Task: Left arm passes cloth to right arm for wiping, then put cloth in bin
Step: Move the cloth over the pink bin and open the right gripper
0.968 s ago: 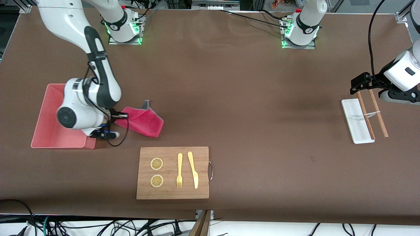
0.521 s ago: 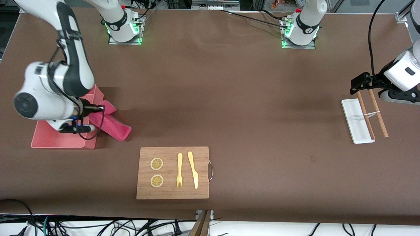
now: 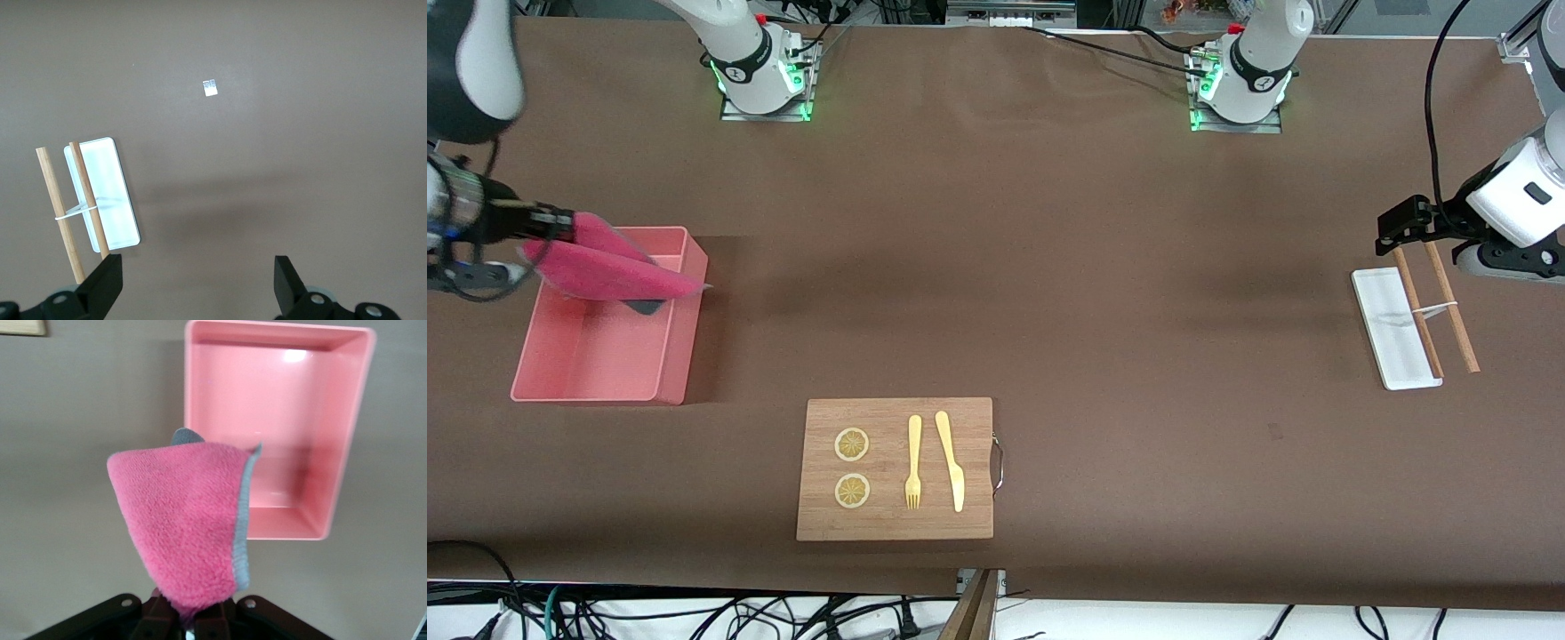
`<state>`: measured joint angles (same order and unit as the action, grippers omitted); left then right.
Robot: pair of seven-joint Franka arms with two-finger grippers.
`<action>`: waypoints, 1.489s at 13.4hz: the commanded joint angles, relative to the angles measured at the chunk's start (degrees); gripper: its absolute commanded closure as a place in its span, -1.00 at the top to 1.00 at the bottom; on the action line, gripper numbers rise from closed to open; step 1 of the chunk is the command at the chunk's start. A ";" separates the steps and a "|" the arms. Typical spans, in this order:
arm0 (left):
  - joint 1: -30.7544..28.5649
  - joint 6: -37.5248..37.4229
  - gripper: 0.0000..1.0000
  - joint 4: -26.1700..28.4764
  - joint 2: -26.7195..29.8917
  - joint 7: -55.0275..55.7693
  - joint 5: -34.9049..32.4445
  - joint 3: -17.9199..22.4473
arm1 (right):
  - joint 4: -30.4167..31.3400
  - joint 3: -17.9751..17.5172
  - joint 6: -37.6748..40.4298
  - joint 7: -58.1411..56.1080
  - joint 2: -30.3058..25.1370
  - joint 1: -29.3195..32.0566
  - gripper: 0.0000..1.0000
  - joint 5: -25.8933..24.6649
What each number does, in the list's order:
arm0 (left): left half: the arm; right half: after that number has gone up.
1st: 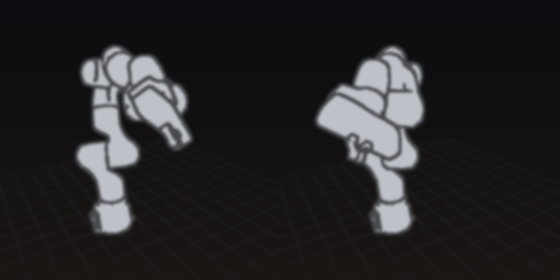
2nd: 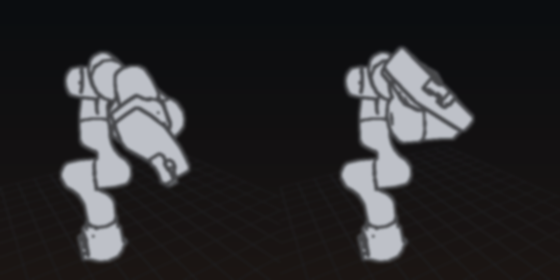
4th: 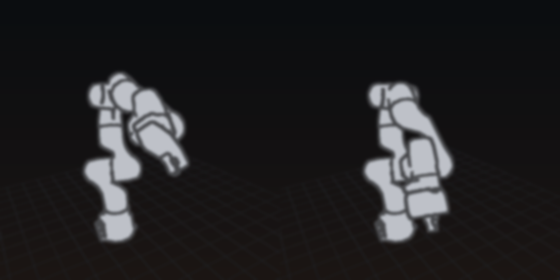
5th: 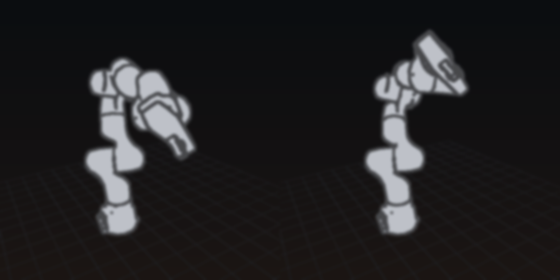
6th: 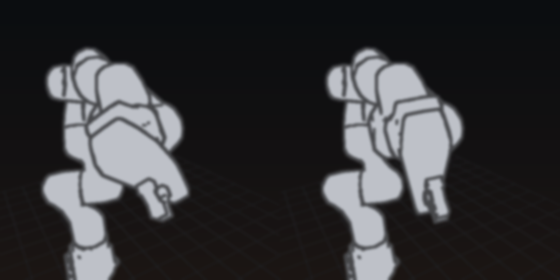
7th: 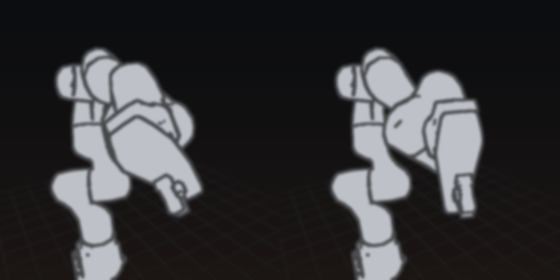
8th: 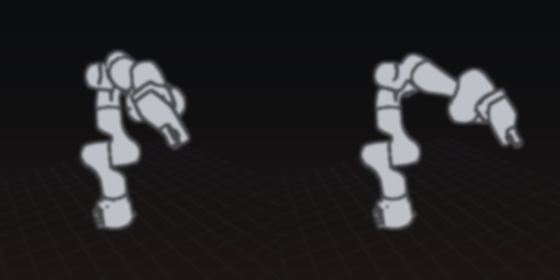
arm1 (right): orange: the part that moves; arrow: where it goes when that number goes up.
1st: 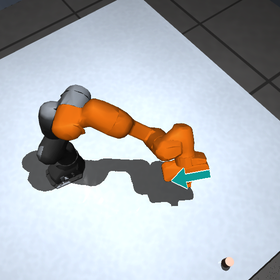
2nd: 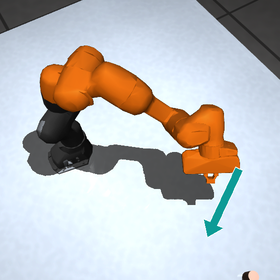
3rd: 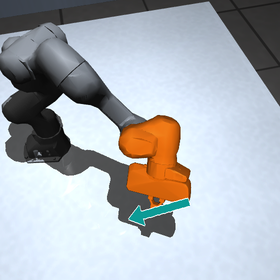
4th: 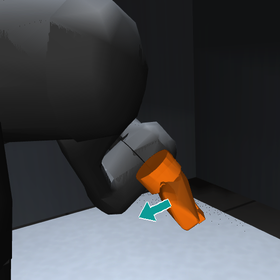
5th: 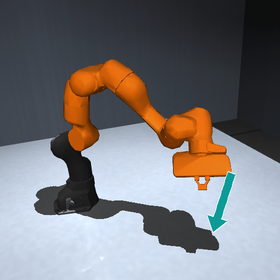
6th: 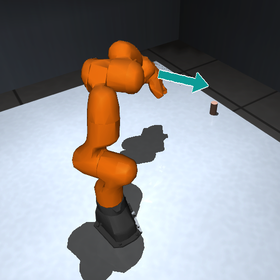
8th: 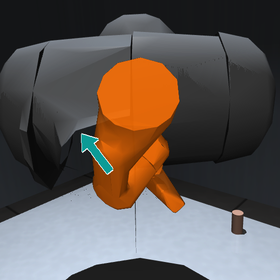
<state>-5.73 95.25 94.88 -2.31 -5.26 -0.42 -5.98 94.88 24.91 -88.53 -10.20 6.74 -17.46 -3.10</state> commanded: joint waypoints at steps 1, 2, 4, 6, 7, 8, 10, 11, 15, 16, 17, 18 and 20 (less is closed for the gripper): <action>-0.16 -1.30 1.00 -1.37 -0.42 -1.42 0.95 -0.09 | 0.48 -0.39 -0.59 -3.94 1.25 3.91 -1.00 -2.35; -0.16 -1.30 1.00 -1.37 -0.42 -1.42 1.03 0.00 | 0.75 -0.39 -2.42 -3.95 2.74 4.44 -1.00 -2.35; -0.16 -1.38 1.00 -1.37 -0.42 -1.42 0.95 0.00 | 1.89 -0.39 -5.85 -3.95 4.68 4.62 -0.01 -2.26; -0.25 -1.38 1.00 -1.37 -0.42 -1.42 0.95 -0.09 | 1.80 -0.39 -6.04 -3.60 4.86 4.54 1.00 -1.74; -0.16 -1.38 1.00 -1.37 -0.42 -1.42 0.95 0.00 | 1.72 -0.39 -6.56 -3.16 4.60 4.54 1.00 -1.13; -0.16 -1.47 1.00 -1.37 -0.42 -1.42 0.95 0.00 | 1.63 -0.39 -7.79 -3.16 3.64 4.45 1.00 -0.42; -0.16 -1.47 1.00 -1.37 -0.42 -1.42 0.95 0.00 | 1.37 -1.61 -7.19 -2.72 0.05 4.36 1.00 2.82; -0.16 -1.65 1.00 -1.37 -0.42 -1.42 0.95 0.00 | 1.36 -3.45 -7.01 -2.72 -2.32 4.45 1.00 3.10; -0.16 -1.65 1.00 -1.37 -0.42 -1.34 0.95 0.00 | 1.36 -9.77 -3.23 -0.18 -9.37 4.45 1.00 3.98; -0.16 -1.65 1.00 -1.37 -0.50 -1.34 0.95 0.00 | 1.36 -11.01 -3.40 0.01 -9.46 4.45 1.00 3.89; -0.16 -1.65 1.00 -1.37 -0.42 -1.34 0.95 0.00 | 1.36 -11.98 -3.84 0.01 -9.38 4.45 1.00 3.80; -0.16 -1.65 1.00 -1.37 -0.42 -1.34 0.95 0.00 | 1.36 -13.21 -4.10 -0.08 -9.03 4.45 1.00 3.72; -0.16 -1.65 1.00 -1.37 -0.42 -1.34 0.95 0.00 | 1.54 -14.18 -4.28 -0.17 -8.68 4.45 1.00 3.72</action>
<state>-5.74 94.74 94.88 -2.32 -5.26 -0.42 -5.98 95.67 11.60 -92.05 -10.75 -2.21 -13.42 0.21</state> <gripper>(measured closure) 0.000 0.000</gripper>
